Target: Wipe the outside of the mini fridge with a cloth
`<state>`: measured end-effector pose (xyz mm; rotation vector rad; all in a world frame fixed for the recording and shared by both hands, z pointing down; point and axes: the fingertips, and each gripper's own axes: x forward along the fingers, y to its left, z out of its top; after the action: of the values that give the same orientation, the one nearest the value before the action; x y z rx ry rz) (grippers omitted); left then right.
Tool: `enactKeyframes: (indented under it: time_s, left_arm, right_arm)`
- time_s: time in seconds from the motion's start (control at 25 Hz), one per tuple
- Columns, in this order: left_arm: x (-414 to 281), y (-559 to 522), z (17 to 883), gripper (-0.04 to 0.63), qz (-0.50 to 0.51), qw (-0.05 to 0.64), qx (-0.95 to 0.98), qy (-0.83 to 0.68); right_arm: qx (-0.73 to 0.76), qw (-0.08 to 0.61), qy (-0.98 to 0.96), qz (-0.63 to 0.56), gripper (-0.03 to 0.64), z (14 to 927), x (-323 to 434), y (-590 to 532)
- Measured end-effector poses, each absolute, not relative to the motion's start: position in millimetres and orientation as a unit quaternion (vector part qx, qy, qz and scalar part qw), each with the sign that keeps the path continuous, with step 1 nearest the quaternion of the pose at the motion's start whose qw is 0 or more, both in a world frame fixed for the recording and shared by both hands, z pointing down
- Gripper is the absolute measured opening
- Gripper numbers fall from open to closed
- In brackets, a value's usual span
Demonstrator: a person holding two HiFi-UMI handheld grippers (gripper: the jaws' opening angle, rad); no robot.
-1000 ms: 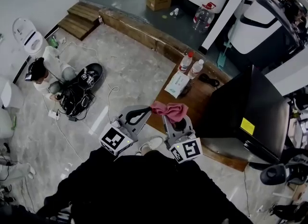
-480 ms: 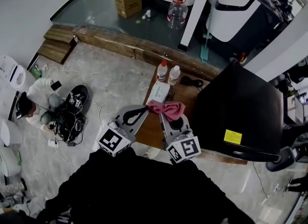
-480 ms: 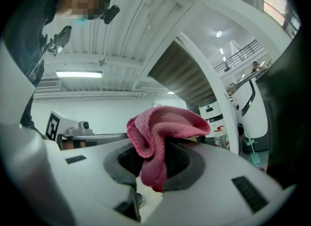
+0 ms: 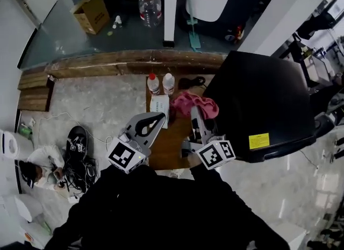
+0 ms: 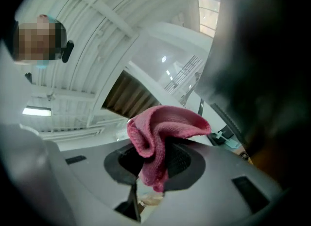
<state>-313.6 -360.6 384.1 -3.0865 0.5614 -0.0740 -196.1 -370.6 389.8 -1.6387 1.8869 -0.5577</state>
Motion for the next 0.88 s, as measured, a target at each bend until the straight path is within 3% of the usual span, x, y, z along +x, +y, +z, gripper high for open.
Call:
enactKeyframes:
  time_s: [0.48,0.88]
  left_arm:
    - [-278.5,-445.8,376.0,0.006,-0.017,-0.035,-0.999,0.008]
    - [-231.8,-440.0,359.4,0.006,0.008,-0.023,-0.996,-0.086]
  right_arm:
    - [-0.754,0.438,0.447,-0.197,0.087,387.0,-71.6,-409.8]
    - [-0.737,0.519,0.387,-0.195,0.089,400.2,-52.7,-411.1]
